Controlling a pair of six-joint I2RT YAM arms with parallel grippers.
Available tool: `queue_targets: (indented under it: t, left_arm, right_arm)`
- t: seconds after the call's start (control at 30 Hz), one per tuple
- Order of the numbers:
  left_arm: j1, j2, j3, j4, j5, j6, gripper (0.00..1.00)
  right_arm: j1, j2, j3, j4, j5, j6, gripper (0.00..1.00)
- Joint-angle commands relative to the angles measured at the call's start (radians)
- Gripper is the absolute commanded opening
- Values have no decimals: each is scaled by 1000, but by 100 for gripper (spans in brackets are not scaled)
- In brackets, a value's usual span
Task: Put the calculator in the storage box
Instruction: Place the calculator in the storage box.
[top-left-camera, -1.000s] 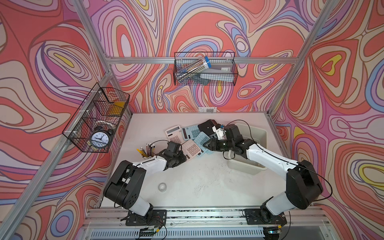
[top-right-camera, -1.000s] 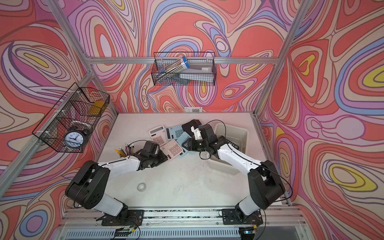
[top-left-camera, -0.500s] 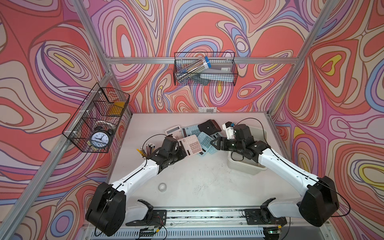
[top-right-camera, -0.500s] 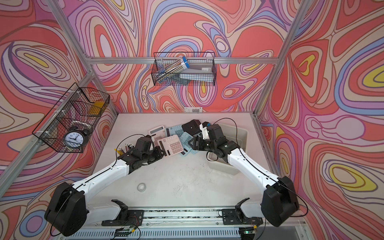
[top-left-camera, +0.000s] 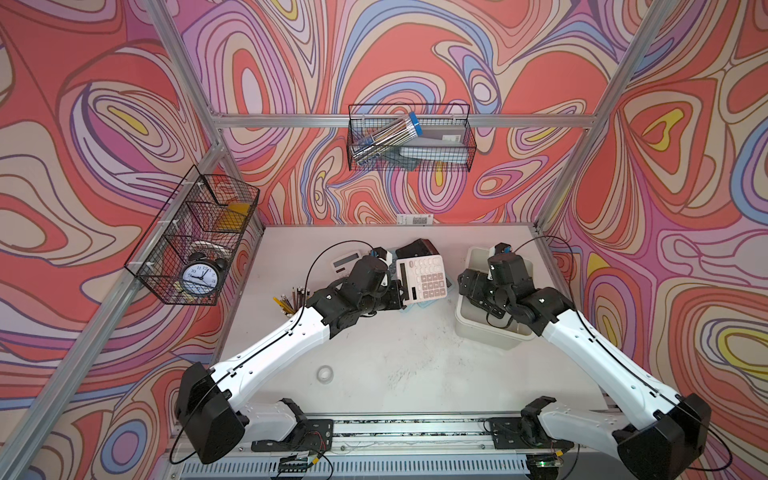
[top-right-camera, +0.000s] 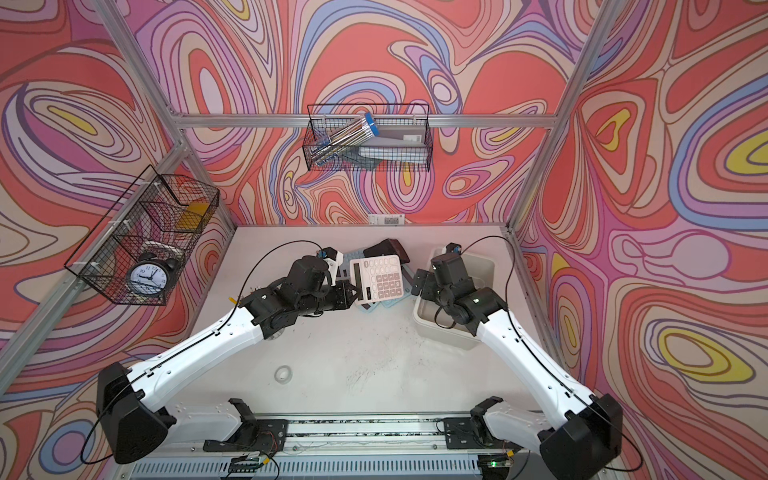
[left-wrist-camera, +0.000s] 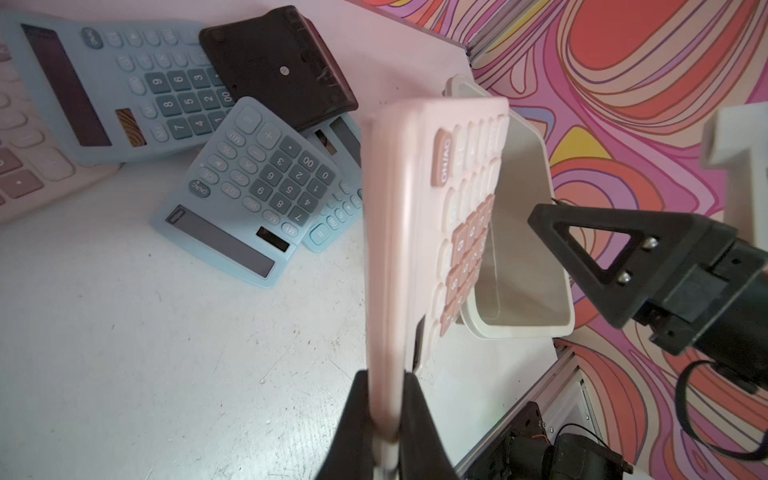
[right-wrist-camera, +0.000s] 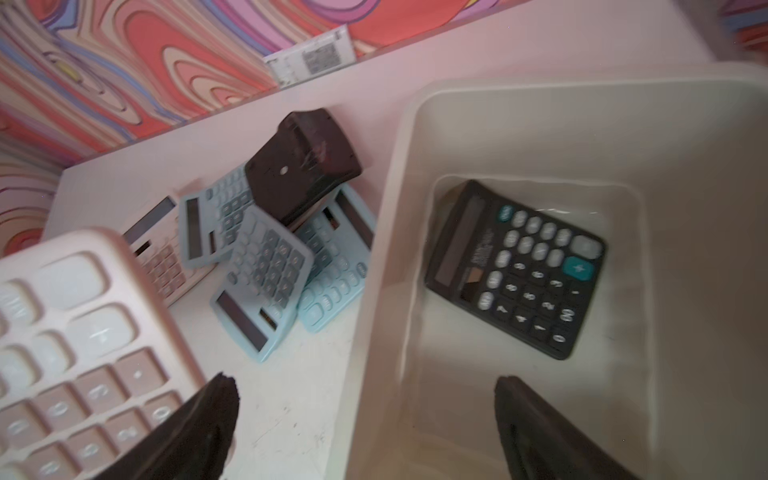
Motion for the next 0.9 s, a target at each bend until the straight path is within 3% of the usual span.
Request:
queue_targets:
  t: [0.0, 0.17, 0.3, 0.6, 0.87]
  left_arm:
    - [-32, 57, 97, -58, -17, 62, 0]
    - [-80, 185, 260, -139, -5, 107, 0]
    - [-114, 308, 403, -216, 18, 140, 0]
    - [-176, 616, 734, -407, 73, 184, 0]
    - [-202, 823, 884, -490, 124, 161, 0]
  right_arm:
    - [-5, -35, 46, -145, 319, 131, 98]
    - [-5, -17, 94, -313, 512, 279, 98]
    - [-6, -18, 107, -367, 586, 323, 98]
    - [-5, -10, 103, -370, 612, 309, 98]
    - [-6, 4, 78, -362, 614, 313, 98]
